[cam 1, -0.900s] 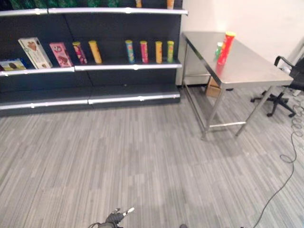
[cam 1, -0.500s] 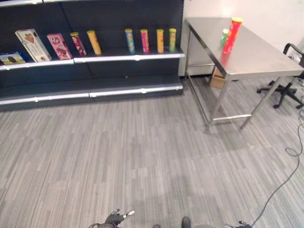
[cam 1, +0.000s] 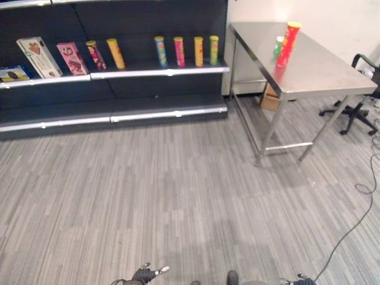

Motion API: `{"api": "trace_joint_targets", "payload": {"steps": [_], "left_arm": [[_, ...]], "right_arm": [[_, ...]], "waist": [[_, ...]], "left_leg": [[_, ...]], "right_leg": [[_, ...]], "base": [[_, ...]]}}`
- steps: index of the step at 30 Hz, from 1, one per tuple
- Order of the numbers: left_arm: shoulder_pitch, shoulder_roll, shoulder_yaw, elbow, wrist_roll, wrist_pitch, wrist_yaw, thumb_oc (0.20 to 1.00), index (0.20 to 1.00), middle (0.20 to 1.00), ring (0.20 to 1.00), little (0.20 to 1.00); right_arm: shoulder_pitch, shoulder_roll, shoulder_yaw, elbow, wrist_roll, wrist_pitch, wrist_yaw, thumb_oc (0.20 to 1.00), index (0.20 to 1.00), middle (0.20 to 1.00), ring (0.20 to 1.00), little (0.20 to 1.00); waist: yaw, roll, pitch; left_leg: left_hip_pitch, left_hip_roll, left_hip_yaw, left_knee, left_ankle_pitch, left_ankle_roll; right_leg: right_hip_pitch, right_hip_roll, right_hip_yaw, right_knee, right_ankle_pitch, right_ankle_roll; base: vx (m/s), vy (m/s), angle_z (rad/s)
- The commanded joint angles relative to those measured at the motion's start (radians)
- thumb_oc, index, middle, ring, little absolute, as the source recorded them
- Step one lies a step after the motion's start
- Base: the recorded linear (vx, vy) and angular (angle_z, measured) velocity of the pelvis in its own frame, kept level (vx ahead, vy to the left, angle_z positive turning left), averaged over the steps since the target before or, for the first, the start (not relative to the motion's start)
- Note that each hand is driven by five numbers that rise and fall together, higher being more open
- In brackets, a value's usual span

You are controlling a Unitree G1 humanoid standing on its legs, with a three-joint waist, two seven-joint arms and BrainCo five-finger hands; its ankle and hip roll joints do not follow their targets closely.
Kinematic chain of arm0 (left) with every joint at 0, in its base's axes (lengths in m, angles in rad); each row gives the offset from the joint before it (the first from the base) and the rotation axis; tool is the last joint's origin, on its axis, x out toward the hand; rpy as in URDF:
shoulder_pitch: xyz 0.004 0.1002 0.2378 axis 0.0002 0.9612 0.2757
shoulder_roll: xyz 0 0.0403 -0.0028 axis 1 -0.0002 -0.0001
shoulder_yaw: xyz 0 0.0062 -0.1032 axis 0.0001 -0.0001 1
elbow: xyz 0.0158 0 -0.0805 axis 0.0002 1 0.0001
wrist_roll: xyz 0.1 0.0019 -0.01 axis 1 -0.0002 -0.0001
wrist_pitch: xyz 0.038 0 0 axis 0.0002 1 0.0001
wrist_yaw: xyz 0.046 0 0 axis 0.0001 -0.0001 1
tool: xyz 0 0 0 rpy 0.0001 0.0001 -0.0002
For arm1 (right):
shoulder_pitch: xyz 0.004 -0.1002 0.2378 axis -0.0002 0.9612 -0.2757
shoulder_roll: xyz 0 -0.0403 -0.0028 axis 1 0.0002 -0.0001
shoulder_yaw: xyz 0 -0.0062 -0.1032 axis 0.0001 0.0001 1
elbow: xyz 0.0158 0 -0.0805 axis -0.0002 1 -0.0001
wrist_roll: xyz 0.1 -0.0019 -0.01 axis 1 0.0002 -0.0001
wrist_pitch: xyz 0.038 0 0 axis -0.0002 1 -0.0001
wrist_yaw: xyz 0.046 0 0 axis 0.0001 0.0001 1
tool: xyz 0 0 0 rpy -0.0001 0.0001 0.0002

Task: Put the goods on the table back onto the shelves and tidy them up.

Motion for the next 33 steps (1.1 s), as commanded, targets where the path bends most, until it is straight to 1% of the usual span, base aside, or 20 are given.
{"api": "trace_joint_targets", "payload": {"steps": [1, 9, 10, 11, 12, 14, 16, 17, 19, 20, 21, 22, 24, 26, 28, 29, 30, 31, 32, 33], "left_arm": [[-0.063, 0.006, -0.026, 0.063, 0.044, -0.02, 0.008, 1.0, 1.0, 1.0, 1.0, 1.0], [-0.08, 0.016, -0.025, 0.065, 0.044, -0.024, 0.02, 1.0, 1.0, 1.0, 1.0, 1.0], [-0.085, 0.02, -0.026, 0.062, 0.046, -0.025, 0.021, 1.0, 1.0, 1.0, 1.0, 1.0], [-0.085, 0.02, -0.026, 0.062, 0.046, -0.025, 0.021, 1.0, 1.0, 1.0, 1.0, 1.0], [-0.085, 0.021, -0.027, 0.058, 0.045, -0.025, 0.019, 1.0, 1.0, 1.0, 1.0, 1.0], [-0.086, 0.024, -0.028, 0.052, 0.046, -0.023, 0.015, 1.0, 1.0, 1.0, 1.0, 1.0], [-0.092, 0.024, -0.036, 0.052, 0.056, -0.023, 0.02, 1.0, 1.0, 1.0, 1.0, 1.0], [-0.092, 0.024, -0.036, 0.052, 0.056, -0.023, 0.02, 1.0, 1.0, 1.0, 1.0, 1.0], [-0.098, 0.021, -0.04, 0.052, 0.053, -0.024, 0.02, 1.0, 1.0, 1.0, 1.0, 1.0], [-0.121, 0.018, -0.053, 0.048, 0.048, -0.027, 0.019, 1.0, 1.0, 1.0, 1.0, 1.0], [-0.127, 0.017, -0.055, 0.05, 0.046, -0.028, 0.02, 1.0, 1.0, 1.0, 1.0, 1.0], [-0.127, 0.017, -0.055, 0.051, 0.046, -0.028, 0.02, 1.0, 1.0, 1.0, 1.0, 1.0], [-0.136, 0.015, -0.052, 0.058, 0.047, -0.025, 0.019, 1.0, 1.0, 1.0, 1.0, 1.0], [-0.139, 0.01, -0.048, 0.062, 0.045, -0.024, 0.018, 1.0, 1.0, 1.0, 1.0, 1.0], [-0.139, 0.001, -0.044, 0.065, 0.043, -0.023, 0.014, 1.0, 1.0, 1.0, 1.0, 1.0], [-0.138, -0.008, -0.049, 0.068, 0.049, -0.024, 0.011, 1.0, 1.0, 1.0, 1.0, 1.0], [-0.137, -0.009, -0.049, 0.068, 0.049, -0.024, 0.011, 1.0, 1.0, 1.0, 1.0, 1.0], [-0.135, -0.016, -0.051, 0.071, 0.054, -0.023, 0.011, 1.0, 1.0, 1.0, 1.0, 1.0], [-0.134, -0.028, -0.053, 0.064, 0.041, -0.021, 0.007, 1.0, 1.0, 1.0, 1.0, 1.0], [-0.134, -0.028, -0.053, 0.064, 0.041, -0.021, 0.007, 1.0, 1.0, 1.0, 1.0, 1.0]], "right_arm": [[-0.055, -0.036, 0.041, 0.006, -0.027, -0.005, -0.005, 1.0, 1.0, 1.0, 1.0, 1.0], [-0.078, -0.036, 0.046, 0.026, -0.033, 0.003, -0.004, 1.0, 1.0, 1.0, 1.0, 1.0], [-0.084, -0.04, 0.047, 0.029, -0.034, 0.004, -0.003, 1.0, 1.0, 1.0, 1.0, 1.0], [-0.084, -0.04, 0.047, 0.029, -0.034, 0.004, -0.003, 1.0, 1.0, 1.0, 1.0, 1.0], [-0.084, -0.04, 0.047, 0.026, -0.035, 0.005, -0.003, 1.0, 1.0, 1.0, 1.0, 1.0], [-0.08, -0.04, 0.046, 0.024, -0.036, 0.003, 0.002, 1.0, 1.0, 1.0, 1.0, 1.0], [-0.078, -0.042, 0.039, 0.018, -0.028, 0.0, 0.001, 1.0, 1.0, 1.0, 1.0, 1.0], [-0.078, -0.042, 0.039, 0.018, -0.028, 0.0, 0.001, 1.0, 1.0, 1.0, 1.0, 1.0], [-0.079, -0.044, 0.038, 0.018, -0.024, -0.002, 0.0, 1.0, 1.0, 1.0, 1.0, 1.0], [-0.085, -0.049, 0.037, 0.016, -0.01, -0.004, -0.006, 1.0, 1.0, 1.0, 1.0, 1.0], [-0.085, -0.049, 0.036, 0.017, -0.007, -0.003, -0.008, 1.0, 1.0, 1.0, 1.0, 1.0], [-0.085, -0.05, 0.036, 0.017, -0.007, -0.003, -0.008, 1.0, 1.0, 1.0, 1.0, 1.0], [-0.081, -0.046, 0.034, 0.016, -0.004, 0.002, -0.009, 1.0, 1.0, 1.0, 1.0, 1.0], [-0.074, -0.046, 0.033, 0.017, -0.006, 0.007, -0.007, 1.0, 1.0, 1.0, 1.0, 1.0], [-0.059, -0.051, 0.03, 0.017, -0.01, 0.007, -0.003, 1.0, 1.0, 1.0, 1.0, 1.0], [-0.043, -0.057, 0.025, 0.02, -0.016, 0.007, -0.001, 1.0, 1.0, 1.0, 1.0, 1.0], [-0.042, -0.058, 0.025, 0.02, -0.016, 0.007, -0.001, 1.0, 1.0, 1.0, 1.0, 1.0], [-0.037, -0.063, 0.026, 0.023, -0.02, 0.006, 0.004, 1.0, 1.0, 1.0, 1.0, 1.0], [-0.034, -0.076, 0.025, 0.024, -0.027, 0.008, 0.007, 1.0, 1.0, 1.0, 1.0, 1.0], [-0.034, -0.076, 0.025, 0.024, -0.027, 0.008, 0.007, 1.0, 1.0, 1.0, 1.0, 1.0]], "waist": [[-0.013, 0.011, -0.009], [-0.009, 0.013, 0.004], [-0.006, 0.017, 0.014], [-0.006, 0.017, 0.013], [-0.004, 0.019, 0.017], [-0.003, 0.024, 0.031], [-0.019, 0.031, 0.053], [-0.019, 0.031, 0.053], [-0.028, 0.035, 0.058], [-0.056, 0.037, 0.074], [-0.068, 0.036, 0.08], [-0.069, 0.039, 0.082], [-0.09, 0.034, 0.088], [-0.103, 0.03, 0.087], [-0.119, 0.028, 0.081], [-0.125, 0.025, 0.064], [-0.126, 0.026, 0.066], [-0.129, 0.027, 0.05], [-0.137, 0.04, 0.039], [-0.138, 0.041, 0.039]], "left_leg": [[-0.044, 0.051, 0.06, 0.01, -0.019, -0.054], [-0.075, 0.018, 0.067, 0.01, -0.025, -0.026], [-0.084, 0.005, 0.064, 0.01, -0.029, -0.013], [-0.085, 0.005, 0.065, 0.01, -0.029, -0.013], [-0.085, 0.0, 0.065, 0.01, -0.033, -0.007], [-0.07, -0.013, 0.06, 0.01, -0.042, 0.004], [-0.044, -0.021, 0.046, 0.01, -0.059, 0.007], [-0.044, -0.021, 0.045, 0.01, -0.06, 0.007], [-0.04, -0.022, 0.037, 0.01, -0.066, 0.006], [-0.022, -0.038, 0.018, 0.01, -0.078, 0.006], [-0.01, -0.044, 0.013, 0.01, -0.086, 0.005], [-0.006, -0.041, 0.011, 0.01, -0.088, 0.005], [0.034, -0.052, -0.004, 0.01, -0.115, 0.0], [0.064, -0.063, -0.01, 0.01, -0.134, -0.003], [0.111, -0.071, -0.033, 0.01, -0.167, -0.004], [0.143, -0.077, -0.056, 0.01, -0.197, -0.003], [0.145, -0.076, -0.058, 0.01, -0.197, -0.003], [0.165, -0.074, -0.075, 0.01, -0.21, -0.001], [0.176, -0.056, -0.086, 0.039, -0.215, -0.011], [0.176, -0.055, -0.087, 0.041, -0.216, -0.011]], "right_leg": [[-0.026, -0.092, 0.007, 0.014, -0.071, 0.139], [-0.084, -0.12, 0.028, 0.051, -0.057, 0.164], [-0.116, -0.129, 0.039, 0.105, -0.067, 0.172], [-0.118, -0.13, 0.04, 0.107, -0.068, 0.172], [-0.136, -0.133, 0.042, 0.145, -0.074, 0.173], [-0.175, -0.144, 0.041, 0.257, -0.083, 0.177], [-0.247, -0.139, 0.05, 0.349, -0.042, 0.169], [-0.248, -0.139, 0.05, 0.351, -0.043, 0.168], [-0.272, -0.126, 0.053, 0.336, -0.041, 0.161], [-0.326, -0.094, 0.067, 0.248, -0.006, 0.159], [-0.366, -0.082, 0.074, 0.21, 0.011, 0.162], [-0.361, -0.079, 0.071, 0.209, 0.01, 0.162], [-0.387, -0.07, 0.057, 0.101, 0.039, 0.179], [-0.404, -0.07, 0.027, 0.048, 0.049, 0.189], [-0.403, -0.068, -0.001, 0.037, 0.058, 0.193], [-0.38, -0.071, -0.011, 0.033, 0.072, 0.184], [-0.377, -0.07, -0.013, 0.032, 0.072, 0.184], [-0.368, -0.066, -0.015, 0.047, 0.08, 0.173], [-0.352, -0.056, -0.027, 0.071, 0.078, 0.158], [-0.352, -0.055, -0.028, 0.071, 0.078, 0.158]], "base": [[-0.01, 0.061, -0.18], [0.01, 0.104, -0.12], [-0.01, 0.115, -0.09], [-0.01, 0.118, -0.19], [0.02, 0.081, -0.15], [0.05, 0.123, -0.09], [0.11, 0.111, -0.1], [0.13, 0.068, -0.05], [0.13, 0.02, 0.08], [0.24, 0.01, 0.02], [0.24, 0.011, -0.05], [0.19, -0.01, 0.12], [0.27, -0.023, 0.3], [0.33, -0.048, 0.19], [0.44, -0.129, 0.39], [0.37, -0.137, 0.56], [0.4, -0.174, 0.67], [0.42, -0.207, 1.01], [0.42, -0.208, 0.96], [0.39, -0.226, 0.72]]}}
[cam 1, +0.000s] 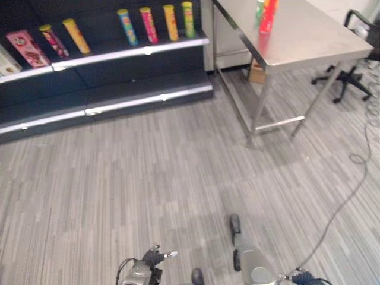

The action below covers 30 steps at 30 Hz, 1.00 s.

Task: Put the goods on the table back onto the shelves and tidy them up.

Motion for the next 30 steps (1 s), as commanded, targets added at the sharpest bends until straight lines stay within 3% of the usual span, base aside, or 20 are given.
{"api": "trace_joint_targets", "payload": {"steps": [1, 2, 3, 4, 5, 6, 7, 11, 13, 14, 16, 17, 18, 19, 21, 23, 24, 26, 29, 30], "left_arm": [[-0.013, 0.036, -0.008, -0.018, -0.005, -0.013, 0.005, 1.0, 1.0, 1.0, 1.0, 1.0], [-0.018, 0.03, -0.015, -0.037, -0.024, -0.013, 0.003, 1.0, 1.0, 1.0, 1.0, 1.0], [-0.018, 0.03, -0.015, -0.037, -0.024, -0.013, 0.003, 1.0, 1.0, 1.0, 1.0, 1.0], [-0.021, 0.029, -0.014, -0.047, -0.036, -0.011, 0.003, 1.0, 1.0, 1.0, 1.0, 1.0], [-0.021, 0.029, -0.014, -0.048, -0.036, -0.011, 0.003, 1.0, 1.0, 1.0, 1.0, 1.0], [-0.02, 0.027, -0.011, -0.052, -0.045, -0.012, 0.005, 1.0, 1.0, 1.0, 1.0, 1.0], [-0.026, 0.029, -0.008, -0.065, -0.067, -0.011, 0.02, 1.0, 1.0, 1.0, 1.0, 1.0], [-0.023, 0.026, -0.002, -0.053, -0.073, -0.007, 0.025, 1.0, 1.0, 1.0, 1.0, 1.0], [-0.006, 0.021, 0.001, -0.044, -0.07, -0.007, 0.023, 1.0, 1.0, 1.0, 1.0, 1.0], [-0.006, 0.022, 0.001, -0.044, -0.07, -0.007, 0.023, 1.0, 1.0, 1.0, 1.0, 1.0], [0.006, 0.023, 0.001, -0.039, -0.071, -0.008, 0.024, 1.0, 1.0, 1.0, 1.0, 1.0], [0.006, 0.023, 0.001, -0.039, -0.071, -0.008, 0.024, 1.0, 1.0, 1.0, 1.0, 1.0], [0.011, 0.022, 0.002, -0.036, -0.076, -0.01, 0.027, 1.0, 1.0, 1.0, 1.0, 1.0], [0.011, 0.022, 0.001, -0.037, -0.081, -0.012, 0.029, 1.0, 1.0, 1.0, 1.0, 1.0], [0.011, 0.024, 0.003, -0.034, -0.092, -0.014, 0.034, 1.0, 1.0, 1.0, 1.0, 1.0], [0.013, 0.022, 0.009, -0.017, -0.093, -0.013, 0.039, 1.0, 1.0, 1.0, 1.0, 1.0], [0.03, 0.025, 0.024, -0.01, -0.091, -0.011, 0.033, 1.0, 1.0, 1.0, 1.0, 1.0], [0.036, 0.026, 0.027, -0.005, -0.086, -0.01, 0.033, 1.0, 1.0, 1.0, 1.0, 1.0], [0.038, 0.031, 0.034, 0.004, -0.081, -0.012, 0.032, 1.0, 1.0, 1.0, 1.0, 1.0], [0.036, 0.038, 0.032, 0.004, -0.071, -0.01, 0.03, 1.0, 1.0, 1.0, 1.0, 1.0]], "right_arm": [[-0.029, -0.053, 0.016, -0.006, -0.004, -0.016, 0.006, 1.0, 1.0, 1.0, 1.0, 1.0], [-0.029, -0.068, 0.015, -0.026, -0.001, -0.018, 0.009, 1.0, 1.0, 1.0, 1.0, 1.0], [-0.029, -0.068, 0.015, -0.026, -0.001, -0.018, 0.009, 1.0, 1.0, 1.0, 1.0, 1.0], [-0.028, -0.084, 0.017, -0.048, -0.003, -0.019, 0.01, 1.0, 1.0, 1.0, 1.0, 1.0], [-0.028, -0.084, 0.017, -0.049, -0.003, -0.019, 0.01, 1.0, 1.0, 1.0, 1.0, 1.0], [-0.029, -0.088, 0.019, -0.055, -0.004, -0.02, 0.007, 1.0, 1.0, 1.0, 1.0, 1.0], [-0.046, -0.094, 0.023, -0.068, 0.007, -0.018, -0.003, 1.0, 1.0, 1.0, 1.0, 1.0], [-0.062, -0.096, 0.04, -0.062, 0.002, -0.017, -0.009, 1.0, 1.0, 1.0, 1.0, 1.0], [-0.072, -0.089, 0.054, -0.053, -0.003, -0.017, -0.013, 1.0, 1.0, 1.0, 1.0, 1.0], [-0.072, -0.089, 0.054, -0.053, -0.003, -0.017, -0.013, 1.0, 1.0, 1.0, 1.0, 1.0], [-0.072, -0.09, 0.061, -0.064, -0.008, -0.018, -0.016, 1.0, 1.0, 1.0, 1.0, 1.0], [-0.072, -0.09, 0.061, -0.064, -0.009, -0.018, -0.016, 1.0, 1.0, 1.0, 1.0, 1.0], [-0.078, -0.092, 0.068, -0.056, -0.016, -0.02, -0.02, 1.0, 1.0, 1.0, 1.0, 1.0], [-0.082, -0.095, 0.071, -0.058, -0.019, -0.023, -0.023, 1.0, 1.0, 1.0, 1.0, 1.0], [-0.09, -0.097, 0.071, -0.054, -0.023, -0.024, -0.026, 1.0, 1.0, 1.0, 1.0, 1.0], [-0.092, -0.096, 0.068, -0.041, -0.025, -0.024, -0.027, 1.0, 1.0, 1.0, 1.0, 1.0], [-0.085, -0.09, 0.071, -0.034, -0.041, -0.022, -0.02, 1.0, 1.0, 1.0, 1.0, 1.0], [-0.081, -0.086, 0.069, -0.026, -0.048, -0.021, -0.015, 1.0, 1.0, 1.0, 1.0, 1.0], [-0.077, -0.074, 0.062, 0.005, -0.057, -0.014, -0.001, 1.0, 1.0, 1.0, 1.0, 1.0], [-0.072, -0.065, 0.06, 0.017, -0.067, -0.008, 0.011, 1.0, 1.0, 1.0, 1.0, 1.0]], "waist": [[-0.007, -0.014, -0.026], [-0.006, -0.01, -0.035], [-0.006, -0.01, -0.035], [-0.006, -0.015, -0.037], [-0.007, -0.015, -0.037], [-0.001, -0.017, -0.031], [0.017, -0.045, -0.012], [0.041, -0.057, 0.002], [0.073, -0.051, 0.011], [0.073, -0.053, 0.01], [0.09, -0.05, 0.017], [0.089, -0.051, 0.015], [0.103, -0.027, 0.021], [0.109, -0.019, 0.026], [0.123, -0.015, 0.033], [0.125, -0.014, 0.033], [0.138, 0.002, 0.008], [0.144, 0.009, -0.008], [0.156, -0.002, -0.038], [0.158, -0.014, -0.053]], "left_leg": [[0.097, -0.135, 0.047, 0.077, -0.103, 0.022], [0.064, -0.126, 0.048, 0.184, -0.055, -0.022], [0.063, -0.126, 0.048, 0.185, -0.055, -0.022], [0.015, -0.117, 0.076, 0.34, 0.017, -0.084], [0.012, -0.116, 0.074, 0.344, 0.015, -0.084], [-0.027, -0.105, 0.085, 0.453, 0.05, -0.108], [-0.142, -0.109, 0.094, 0.651, 0.134, -0.145], [-0.223, -0.069, 0.159, 0.74, 0.121, -0.12], [-0.304, -0.032, 0.19, 0.619, 0.061, -0.066], [-0.305, -0.034, 0.19, 0.616, 0.064, -0.066], [-0.34, 0.004, 0.188, 0.443, 0.055, -0.047], [-0.34, 0.002, 0.189, 0.438, 0.059, -0.047], [-0.337, 0.045, 0.149, 0.229, 0.163, -0.064], [-0.355, 0.069, 0.129, 0.161, 0.217, -0.078], [-0.381, 0.098, 0.088, 0.054, 0.256, -0.093], [-0.405, 0.131, 0.098, 0.019, 0.285, -0.117], [-0.379, 0.14, 0.097, 0.004, 0.301, -0.127], [-0.378, 0.139, 0.09, 0.004, 0.315, -0.137], [-0.357, 0.113, 0.113, 0.016, 0.308, -0.125], [-0.34, 0.083, 0.137, 0.024, 0.288, -0.105]], "right_leg": [[-0.049, -0.001, 0.009, -0.042, 0.062, -0.01], [-0.014, 0.005, -0.009, -0.038, 0.042, -0.029], [-0.014, 0.005, -0.009, -0.038, 0.042, -0.029], [0.044, 0.01, -0.022, -0.041, 0.009, -0.06], [0.044, 0.01, -0.023, -0.041, 0.009, -0.06], [0.075, 0.013, -0.026, -0.044, -0.012, -0.075], [0.126, -0.001, -0.019, -0.059, -0.038, -0.1], [0.185, 0.001, -0.013, -0.076, -0.077, -0.12], [0.237, -0.002, 0.001, -0.082, -0.114, -0.117], [0.234, -0.004, 0.001, -0.081, -0.114, -0.117], [0.263, -0.012, 0.01, -0.072, -0.138, -0.107], [0.26, -0.013, 0.01, -0.072, -0.138, -0.107], [0.288, 0.0, 0.019, -0.067, -0.164, -0.101], [0.306, 0.005, 0.028, -0.064, -0.179, -0.102], [0.342, 0.004, 0.059, -0.056, -0.21, -0.1], [0.385, -0.002, 0.092, -0.062, -0.231, -0.092], [0.412, 0.01, 0.123, -0.071, -0.245, -0.087], [0.427, 0.008, 0.132, -0.072, -0.253, -0.083], [0.436, -0.038, 0.154, -0.045, -0.263, -0.057], [0.417, -0.071, 0.159, 0.008, -0.258, -0.031]], "base": [[0.32, -0.227, 0.37], [0.32, -0.227, 0.45], [0.4, -0.31, 0.47], [0.22, -0.173, 0.31], [0.31, -0.248, 0.2], [0.19, -0.243, 0.08], [0.19, -0.241, 0.04], [0.2, -0.192, -0.05], [0.26, -0.058, -0.08], [0.27, -0.02, -0.01], [0.19, 0.012, 0.03], [0.3, 0.076, -0.07], [0.32, 0.087, -0.12], [0.43, 0.114, -0.19], [0.37, 0.077, -0.31], [0.49, 0.103, -0.55], [0.42, 0.089, -0.6], [0.35, 0.1, -0.63], [0.48, 0.237, -0.65], [0.33, 0.194, -0.51]]}}
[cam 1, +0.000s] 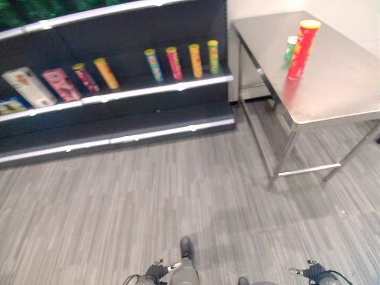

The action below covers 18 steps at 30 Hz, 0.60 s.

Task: Put the goods on the table back onto the shelves and tidy them up.

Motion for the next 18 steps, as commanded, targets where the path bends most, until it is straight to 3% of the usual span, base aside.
{"api": "trace_joint_targets", "payload": {"steps": [1, 3, 4, 5, 7, 8, 9, 12, 14, 15, 18], "left_arm": [[-0.037, 0.057, 0.001, -0.005, -0.006, -0.01, 0.006, 1.0, 1.0, 1.0, 1.0, 1.0], [-0.039, 0.062, -0.001, -0.007, -0.001, -0.01, 0.004, 1.0, 1.0, 1.0, 1.0, 1.0], [-0.046, 0.07, -0.006, -0.012, 0.002, -0.009, 0.0, 1.0, 1.0, 1.0, 1.0, 1.0], [-0.046, 0.071, -0.006, -0.012, 0.002, -0.009, 0.0, 1.0, 1.0, 1.0, 1.0, 1.0], [-0.052, 0.081, -0.01, -0.018, 0.006, -0.008, 0.0, 1.0, 1.0, 1.0, 1.0, 1.0], [-0.055, 0.092, -0.015, -0.018, 0.017, -0.007, -0.001, 1.0, 1.0, 1.0, 1.0, 1.0], [-0.058, 0.095, -0.017, -0.017, 0.022, -0.008, -0.003, 1.0, 1.0, 1.0, 1.0, 1.0], [-0.069, 0.094, -0.024, -0.016, 0.022, -0.014, 0.001, 1.0, 1.0, 1.0, 1.0, 1.0], [-0.073, 0.092, -0.029, -0.017, 0.023, -0.015, 0.001, 1.0, 1.0, 1.0, 1.0, 1.0], [-0.081, 0.087, -0.037, -0.019, 0.026, -0.015, 0.001, 1.0, 1.0, 1.0, 1.0, 1.0], [-0.087, 0.085, -0.041, -0.021, 0.036, -0.017, -0.002, 1.0, 1.0, 1.0, 1.0, 1.0]], "right_arm": [[-0.018, 0.017, 0.012, 0.001, -0.029, 0.001, 0.014, 1.0, 1.0, 1.0, 1.0, 1.0], [-0.018, 0.019, 0.008, 0.008, -0.031, 0.001, 0.017, 1.0, 1.0, 1.0, 1.0, 1.0], [-0.017, 0.019, -0.007, 0.009, -0.019, 0.001, 0.02, 1.0, 1.0, 1.0, 1.0, 1.0], [-0.018, 0.019, -0.007, 0.009, -0.019, 0.001, 0.02, 1.0, 1.0, 1.0, 1.0, 1.0], [-0.021, 0.019, -0.021, 0.004, -0.001, -0.001, 0.021, 1.0, 1.0, 1.0, 1.0, 1.0], [-0.02, 0.022, -0.027, -0.006, 0.007, -0.003, 0.017, 1.0, 1.0, 1.0, 1.0, 1.0], [-0.02, 0.025, -0.026, -0.007, 0.009, -0.004, 0.014, 1.0, 1.0, 1.0, 1.0, 1.0], [-0.025, 0.025, -0.022, -0.005, 0.009, -0.006, 0.009, 1.0, 1.0, 1.0, 1.0, 1.0], [-0.03, 0.024, -0.019, -0.002, 0.011, -0.007, 0.006, 1.0, 1.0, 1.0, 1.0, 1.0], [-0.035, 0.022, -0.013, 0.001, 0.015, -0.005, 0.001, 1.0, 1.0, 1.0, 1.0, 1.0], [-0.032, 0.024, -0.008, 0.009, 0.013, -0.002, 0.002, 1.0, 1.0, 1.0, 1.0, 1.0]], "waist": [[0.021, -0.055, -0.034], [0.023, -0.059, -0.037], [0.018, -0.06, -0.031], [0.019, -0.061, -0.032], [0.005, -0.066, -0.009], [-0.004, -0.057, 0.005], [-0.009, -0.053, 0.009], [-0.028, -0.043, 0.019], [-0.039, -0.041, 0.028], [-0.06, -0.05, 0.044], [-0.084, -0.061, 0.053]], "left_leg": [[-0.02, -0.017, 0.044, 0.032, -0.016, -0.014], [-0.008, -0.034, 0.054, 0.027, -0.032, 0.001], [0.018, -0.07, 0.066, 0.021, -0.062, 0.035], [0.018, -0.071, 0.068, 0.021, -0.062, 0.036], [0.059, -0.103, 0.083, 0.014, -0.091, 0.065], [0.083, -0.108, 0.106, 0.014, -0.123, 0.08], [0.096, -0.11, 0.117, 0.014, -0.139, 0.084], [0.119, -0.113, 0.119, 0.014, -0.177, 0.081], [0.126, -0.113, 0.115, 0.014, -0.182, 0.078], [0.152, -0.132, 0.108, 0.014, -0.205, 0.073], [0.188, -0.15, 0.107, 0.014, -0.236, 0.069]], "right_leg": [[-0.072, -0.141, 0.005, 0.163, -0.07, 0.126], [-0.095, -0.156, 0.006, 0.212, -0.068, 0.137], [-0.158, -0.181, 0.006, 0.353, -0.012, 0.159], [-0.162, -0.183, 0.009, 0.357, -0.014, 0.16], [-0.243, -0.208, 0.005, 0.515, 0.099, 0.157], [-0.317, -0.233, -0.04, 0.617, 0.154, 0.147], [-0.348, -0.249, -0.07, 0.636, 0.166, 0.14], [-0.411, -0.218, -0.135, 0.517, 0.08, 0.12], [-0.429, -0.195, -0.151, 0.453, 0.065, 0.121], [-0.457, -0.155, -0.147, 0.271, 0.094, 0.138], [-0.502, -0.13, -0.142, 0.122, 0.157, 0.159]], "base": [[0.42, 0.264, -0.52], [0.22, 0.18, -0.21], [0.15, 0.153, -0.07], [0.21, 0.22, -0.08], [0.15, 0.208, -0.01], [0.2, 0.256, -0.16], [0.22, 0.21, -0.25], [0.18, 0.056, -0.36], [0.17, -0.021, -0.06], [0.32, -0.042, -0.08], [0.26, -0.022, 0.02]]}}
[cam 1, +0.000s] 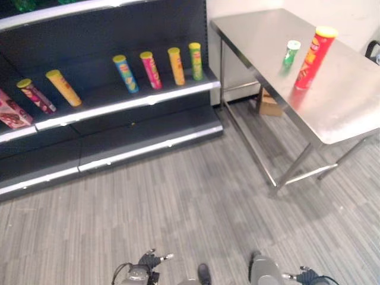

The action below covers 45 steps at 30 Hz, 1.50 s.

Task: Put the goods on the table back onto the shelves and tidy them up.

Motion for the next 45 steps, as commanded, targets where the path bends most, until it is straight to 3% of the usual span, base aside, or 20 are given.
{"api": "trace_joint_targets", "payload": {"steps": [1, 9, 11, 12, 13, 14, 15, 19, 21, 22, 23, 24, 25, 26, 28, 29, 32, 36, 39, 45], "left_arm": [[-0.014, 0.008, 0.012, -0.019, 0.029, -0.018, -0.006, 1.0, 1.0, 1.0, 1.0, 1.0], [-0.016, -0.019, 0.007, -0.005, 0.027, -0.014, -0.008, 1.0, 1.0, 1.0, 1.0, 1.0], [-0.022, -0.028, 0.003, -0.011, 0.001, -0.016, -0.003, 1.0, 1.0, 1.0, 1.0, 1.0], [-0.022, -0.028, 0.003, -0.011, 0.0, -0.016, -0.003, 1.0, 1.0, 1.0, 1.0, 1.0], [-0.025, -0.031, -0.001, -0.011, -0.002, -0.017, -0.003, 1.0, 1.0, 1.0, 1.0, 1.0], [-0.024, -0.033, 0.003, -0.024, -0.026, -0.017, -0.003, 1.0, 1.0, 1.0, 1.0, 1.0], [-0.024, -0.034, 0.005, -0.034, -0.039, -0.018, 0.0, 1.0, 1.0, 1.0, 1.0, 1.0], [-0.029, -0.031, 0.007, -0.038, -0.045, -0.017, 0.011, 1.0, 1.0, 1.0, 1.0, 1.0], [-0.019, -0.038, 0.015, -0.028, -0.055, -0.016, 0.011, 1.0, 1.0, 1.0, 1.0, 1.0], [-0.019, -0.038, 0.014, -0.029, -0.055, -0.016, 0.011, 1.0, 1.0, 1.0, 1.0, 1.0], [-0.01, -0.037, 0.016, -0.018, -0.047, -0.018, 0.012, 1.0, 1.0, 1.0, 1.0, 1.0], [-0.009, -0.038, 0.016, -0.018, -0.047, -0.018, 0.012, 1.0, 1.0, 1.0, 1.0, 1.0], [-0.004, -0.035, 0.022, -0.011, -0.055, -0.022, 0.017, 1.0, 1.0, 1.0, 1.0, 1.0], [-0.004, -0.035, 0.022, -0.011, -0.055, -0.022, 0.017, 1.0, 1.0, 1.0, 1.0, 1.0], [-0.003, -0.035, 0.026, 0.001, -0.068, -0.024, 0.026, 1.0, 1.0, 1.0, 1.0, 1.0], [0.002, -0.034, 0.029, 0.008, -0.068, -0.024, 0.024, 1.0, 1.0, 1.0, 1.0, 1.0], [0.009, -0.028, 0.035, 0.022, -0.06, -0.025, 0.024, 1.0, 1.0, 1.0, 1.0, 1.0], [0.004, -0.016, 0.036, 0.022, -0.05, -0.028, 0.022, 1.0, 1.0, 1.0, 1.0, 1.0], [-0.014, 0.019, 0.053, -0.004, -0.059, -0.031, 0.029, 1.0, 1.0, 1.0, 1.0, 1.0], [-0.024, 0.047, 0.062, -0.011, -0.065, -0.034, 0.036, 1.0, 1.0, 1.0, 1.0, 1.0]], "right_arm": [[-0.011, -0.044, 0.017, 0.02, 0.015, -0.003, -0.013, 1.0, 1.0, 1.0, 1.0, 1.0], [0.017, -0.055, 0.01, 0.026, 0.024, -0.008, -0.012, 1.0, 1.0, 1.0, 1.0, 1.0], [0.027, -0.066, -0.004, 0.025, 0.049, -0.012, -0.014, 1.0, 1.0, 1.0, 1.0, 1.0], [0.027, -0.066, -0.004, 0.025, 0.049, -0.013, -0.014, 1.0, 1.0, 1.0, 1.0, 1.0], [0.031, -0.068, -0.009, 0.03, 0.054, -0.012, -0.015, 1.0, 1.0, 1.0, 1.0, 1.0], [0.04, -0.073, -0.016, 0.038, 0.057, -0.009, -0.013, 1.0, 1.0, 1.0, 1.0, 1.0], [0.04, -0.075, -0.018, 0.043, 0.058, -0.006, -0.015, 1.0, 1.0, 1.0, 1.0, 1.0], [0.041, -0.078, -0.029, 0.05, 0.065, 0.0, -0.021, 1.0, 1.0, 1.0, 1.0, 1.0], [0.032, -0.078, -0.028, 0.061, 0.074, 0.001, -0.026, 1.0, 1.0, 1.0, 1.0, 1.0], [0.033, -0.078, -0.028, 0.061, 0.074, 0.001, -0.026, 1.0, 1.0, 1.0, 1.0, 1.0], [0.032, -0.08, -0.025, 0.063, 0.074, 0.0, -0.027, 1.0, 1.0, 1.0, 1.0, 1.0], [0.033, -0.08, -0.025, 0.063, 0.074, 0.0, -0.027, 1.0, 1.0, 1.0, 1.0, 1.0], [0.025, -0.089, -0.023, 0.056, 0.077, -0.008, -0.034, 1.0, 1.0, 1.0, 1.0, 1.0], [0.025, -0.089, -0.023, 0.056, 0.077, -0.008, -0.034, 1.0, 1.0, 1.0, 1.0, 1.0], [0.022, -0.096, -0.029, 0.055, 0.074, -0.01, -0.042, 1.0, 1.0, 1.0, 1.0, 1.0], [0.021, -0.097, -0.027, 0.051, 0.066, -0.01, -0.039, 1.0, 1.0, 1.0, 1.0, 1.0], [0.02, -0.085, -0.055, 0.054, 0.073, -0.009, -0.042, 1.0, 1.0, 1.0, 1.0, 1.0], [0.018, -0.078, -0.066, 0.054, 0.077, -0.008, -0.042, 1.0, 1.0, 1.0, 1.0, 1.0], [0.012, -0.07, -0.094, 0.046, 0.099, -0.01, -0.042, 1.0, 1.0, 1.0, 1.0, 1.0], [0.012, -0.087, -0.139, 0.02, 0.138, -0.022, -0.061, 1.0, 1.0, 1.0, 1.0, 1.0]], "waist": [[-0.038, 0.007, 0.027], [-0.053, 0.005, 0.006], [-0.06, 0.003, 0.003], [-0.061, 0.003, 0.003], [-0.065, 0.001, 0.001], [-0.061, -0.002, 0.011], [-0.055, -0.003, 0.022], [-0.053, -0.019, 0.036], [-0.042, -0.008, 0.042], [-0.039, -0.008, 0.046], [-0.03, 0.004, 0.036], [-0.028, 0.003, 0.039], [-0.008, 0.024, 0.037], [-0.008, 0.025, 0.036], [0.006, 0.038, 0.031], [0.006, 0.05, 0.019], [0.004, 0.053, -0.024], [0.002, 0.044, -0.031], [-0.002, 0.03, -0.025], [-0.02, 0.027, -0.002]], "left_leg": [[0.032, 0.004, -0.013, 0.014, -0.074, -0.108], [0.102, -0.018, -0.05, 0.019, -0.133, -0.097], [0.062, -0.011, -0.054, 0.169, -0.176, -0.125], [0.059, -0.01, -0.055, 0.174, -0.178, -0.125], [0.036, -0.006, -0.048, 0.249, -0.175, -0.147], [-0.034, 0.005, -0.058, 0.445, -0.131, -0.185], [-0.074, -0.002, -0.078, 0.54, -0.093, -0.207], [-0.159, -0.01, -0.103, 0.7, -0.029, -0.248], [-0.219, 0.059, -0.049, 0.578, -0.053, -0.201], [-0.212, 0.06, -0.045, 0.576, -0.055, -0.201], [-0.208, 0.109, -0.037, 0.387, -0.054, -0.177], [-0.199, 0.107, -0.034, 0.379, -0.052, -0.177], [-0.202, 0.151, -0.092, 0.188, 0.05, -0.187], [-0.203, 0.151, -0.092, 0.185, 0.052, -0.187], [-0.218, 0.179, -0.16, 0.077, 0.121, -0.212], [-0.19, 0.185, -0.166, 0.034, 0.113, -0.216], [-0.154, 0.153, -0.136, 0.014, 0.095, -0.217], [-0.138, 0.13, -0.1, 0.014, 0.079, -0.202], [-0.107, 0.086, -0.039, 0.014, 0.031, -0.151], [-0.066, 0.068, 0.017, 0.014, -0.008, -0.125]], "right_leg": [[-0.015, 0.028, -0.032, -0.024, 0.095, 0.036], [0.019, 0.031, -0.074, -0.013, 0.135, 0.013], [0.05, 0.022, -0.08, 0.014, 0.106, -0.009], [0.049, 0.022, -0.081, 0.015, 0.106, -0.009], [0.074, 0.021, -0.085, 0.014, 0.09, -0.021], [0.13, 0.025, -0.086, 0.012, 0.051, -0.052], [0.16, 0.027, -0.081, 0.007, 0.036, -0.069], [0.2, 0.015, -0.076, -0.003, 0.012, -0.088], [0.253, 0.019, -0.049, -0.034, -0.015, -0.081], [0.258, 0.019, -0.046, -0.035, -0.016, -0.08], [0.269, 0.018, -0.041, -0.039, -0.026, -0.065], [0.273, 0.017, -0.039, -0.039, -0.026, -0.064], [0.3, 0.036, -0.017, -0.047, -0.049, -0.053], [0.298, 0.036, -0.017, -0.047, -0.049, -0.053], [0.327, 0.042, 0.008, -0.056, -0.068, -0.043], [0.335, 0.047, 0.022, -0.051, -0.079, -0.038], [0.325, 0.011, 0.063, -0.043, -0.066, -0.013], [0.315, -0.021, 0.083, -0.031, -0.06, 0.006], [0.244, -0.068, 0.104, 0.119, -0.049, 0.043], [0.157, -0.095, 0.067, 0.3, 0.007, 0.047]], "base": [[0.3, -0.018, 0.34], [0.27, -0.106, 0.32], [0.27, -0.195, 0.54], [0.14, -0.116, 0.34], [0.21, -0.172, 0.24], [0.26, -0.207, 0.22], [0.18, -0.149, 0.27], [0.12, -0.054, -0.05], [0.3, 0.046, 0.1], [0.29, 0.128, -0.08], [0.19, 0.093, -0.28], [0.4, 0.215, -0.28], [0.22, 0.123, 0.01], [0.32, 0.173, 0.12], [0.29, 0.127, -0.17], [0.36, 0.161, -0.65], [0.33, 0.246, -0.69], [0.19, 0.211, -0.92], [0.18, 0.257, -0.37], [0.1, 0.153, -0.37]]}}
